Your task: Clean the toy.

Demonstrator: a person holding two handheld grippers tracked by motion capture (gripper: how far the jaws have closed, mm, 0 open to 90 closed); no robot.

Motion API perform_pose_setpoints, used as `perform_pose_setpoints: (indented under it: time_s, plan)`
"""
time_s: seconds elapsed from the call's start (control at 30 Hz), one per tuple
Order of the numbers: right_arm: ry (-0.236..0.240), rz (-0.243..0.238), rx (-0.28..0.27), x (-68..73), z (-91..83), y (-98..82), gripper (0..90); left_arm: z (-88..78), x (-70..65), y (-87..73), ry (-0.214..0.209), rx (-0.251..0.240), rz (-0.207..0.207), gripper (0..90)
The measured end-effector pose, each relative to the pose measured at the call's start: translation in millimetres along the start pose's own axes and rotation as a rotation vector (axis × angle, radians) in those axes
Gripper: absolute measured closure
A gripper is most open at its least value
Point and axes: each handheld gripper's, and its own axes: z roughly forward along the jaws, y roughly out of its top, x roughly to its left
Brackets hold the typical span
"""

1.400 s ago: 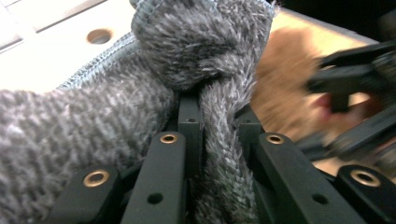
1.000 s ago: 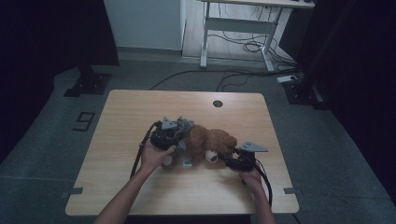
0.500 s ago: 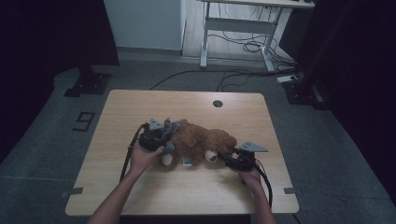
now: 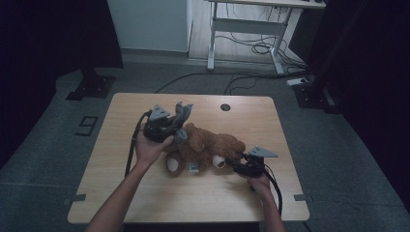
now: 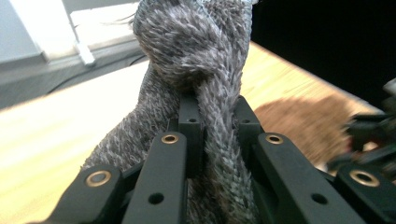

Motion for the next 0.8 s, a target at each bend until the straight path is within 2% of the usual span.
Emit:
perform_pose_setpoints:
  time_s: [0.03, 0.13, 0.17, 0.2, 0.3, 0.33, 0.37, 0.4, 0.43, 0.5, 0.63, 0.8]
  plan:
    - [0.001, 0.000, 0.000, -0.1, 0.0, -0.1, 40.6, 6.0, -10.3, 9.8, -0.022, -0.001, 0.013, 78.6]
    - [0.001, -0.002, -0.002, -0.3, 0.0, -0.3, 40.6, 20.0, -28.7, 19.3, -0.056, 0.014, 0.048, 78.3]
    - [0.000, -0.004, -0.001, -0.1, -0.1, -0.3, 40.6, 32.7, -43.4, 19.7, -0.086, 0.030, 0.070, 78.0]
    - [-0.001, -0.005, -0.001, 0.0, -0.1, -0.3, 40.6, 32.7, -43.4, 19.7, -0.086, 0.030, 0.070, 78.0]
    - [-0.001, -0.004, 0.000, -0.1, -0.1, -0.3, 40.6, 55.6, -61.6, 13.7, -0.096, 0.096, 0.121, 77.9]
    - [-0.001, -0.003, 0.000, -0.1, -0.2, -0.3, 40.6, 65.2, -66.4, 9.7, -0.092, 0.134, 0.141, 77.9]
    - [-0.001, -0.002, -0.001, 0.0, -0.1, -0.4, 40.6, 70.9, -68.6, 6.8, -0.092, 0.155, 0.144, 77.8]
    - [-0.001, -0.001, 0.000, 0.1, -0.1, -0.3, 40.6, 85.2, -71.1, -2.1, -0.093, 0.214, 0.144, 77.8]
    - [-0.001, -0.001, 0.000, 0.1, -0.1, -0.3, 40.6, 85.2, -71.1, -2.1, -0.093, 0.214, 0.144, 77.8]
    - [-0.002, 0.000, -0.003, 0.0, 0.1, -0.4, 40.6, 95.8, -69.8, -11.4, -0.075, 0.270, 0.148, 77.8]
    - [-0.004, 0.001, -0.006, 0.2, 0.8, -0.3, 40.6, 96.3, -61.1, -18.2, -0.099, 0.260, 0.089, 77.9]
    - [-0.004, 0.002, -0.004, 0.1, 0.6, -0.3, 40.7, 95.0, -70.2, -13.8, -0.113, 0.238, 0.113, 78.1]
